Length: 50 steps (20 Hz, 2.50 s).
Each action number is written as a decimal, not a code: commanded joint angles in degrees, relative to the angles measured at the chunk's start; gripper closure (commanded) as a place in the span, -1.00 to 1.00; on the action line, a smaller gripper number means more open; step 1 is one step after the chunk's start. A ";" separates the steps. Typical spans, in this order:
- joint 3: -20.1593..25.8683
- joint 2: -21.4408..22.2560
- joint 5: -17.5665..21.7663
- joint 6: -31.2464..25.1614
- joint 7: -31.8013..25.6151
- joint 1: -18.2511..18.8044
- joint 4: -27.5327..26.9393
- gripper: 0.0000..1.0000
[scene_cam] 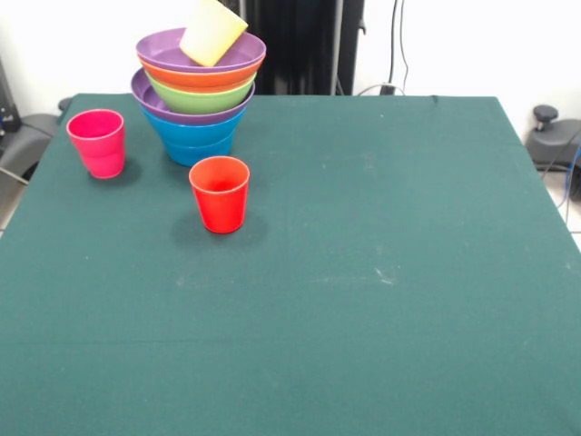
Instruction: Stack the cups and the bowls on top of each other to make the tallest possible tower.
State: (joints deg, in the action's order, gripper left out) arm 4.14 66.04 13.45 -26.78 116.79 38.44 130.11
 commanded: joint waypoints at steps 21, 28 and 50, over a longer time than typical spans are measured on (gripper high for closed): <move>10.25 -8.99 1.69 -2.03 0.85 -0.73 -4.91 -1.00; 7.18 -15.14 4.36 2.02 2.69 -3.42 -8.95 -1.00; 4.79 -13.82 2.39 -2.73 2.47 -7.24 -12.02 -1.00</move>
State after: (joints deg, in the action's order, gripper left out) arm 7.29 52.49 16.66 -25.46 116.79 32.47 119.02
